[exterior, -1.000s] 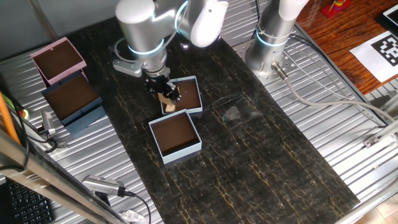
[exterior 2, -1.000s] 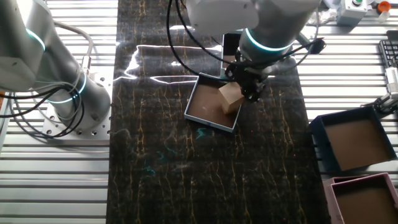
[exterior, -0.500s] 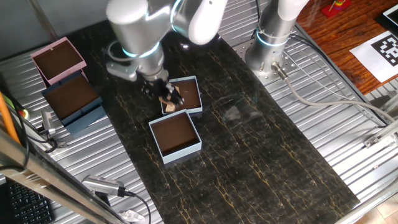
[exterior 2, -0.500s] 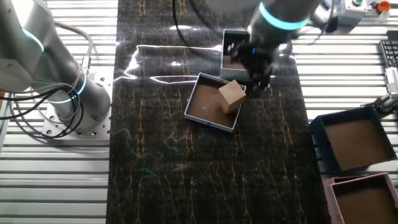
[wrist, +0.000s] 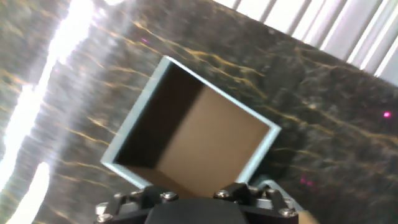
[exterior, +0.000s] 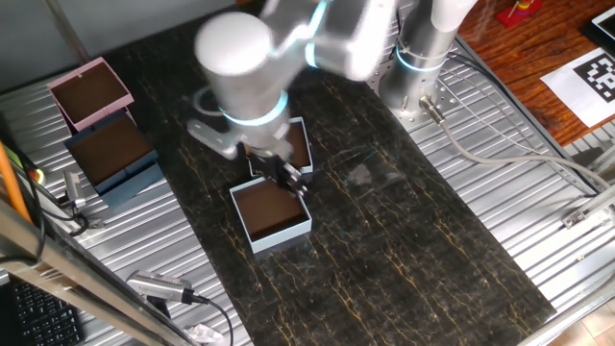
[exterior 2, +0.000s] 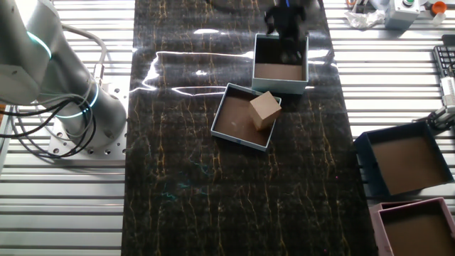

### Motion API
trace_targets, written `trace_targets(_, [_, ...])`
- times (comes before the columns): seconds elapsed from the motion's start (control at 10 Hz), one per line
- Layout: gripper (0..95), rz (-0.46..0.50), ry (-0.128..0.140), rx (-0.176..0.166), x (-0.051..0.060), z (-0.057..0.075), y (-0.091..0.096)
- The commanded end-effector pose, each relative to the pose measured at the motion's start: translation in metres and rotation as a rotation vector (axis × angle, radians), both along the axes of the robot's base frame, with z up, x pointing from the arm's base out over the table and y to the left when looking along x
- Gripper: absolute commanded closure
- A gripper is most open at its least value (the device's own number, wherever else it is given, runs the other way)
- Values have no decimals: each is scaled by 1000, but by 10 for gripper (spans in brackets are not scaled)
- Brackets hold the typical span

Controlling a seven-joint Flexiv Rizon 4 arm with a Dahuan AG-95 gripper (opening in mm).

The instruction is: Take everything out of the gift box

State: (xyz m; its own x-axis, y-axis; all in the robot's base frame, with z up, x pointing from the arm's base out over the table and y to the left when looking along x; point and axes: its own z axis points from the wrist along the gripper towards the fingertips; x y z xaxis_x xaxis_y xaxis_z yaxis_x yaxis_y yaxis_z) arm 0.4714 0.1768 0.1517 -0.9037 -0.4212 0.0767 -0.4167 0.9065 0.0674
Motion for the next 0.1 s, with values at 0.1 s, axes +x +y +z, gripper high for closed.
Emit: trace_targets(0.1, [950,-92,-5,-11,-19,13,42])
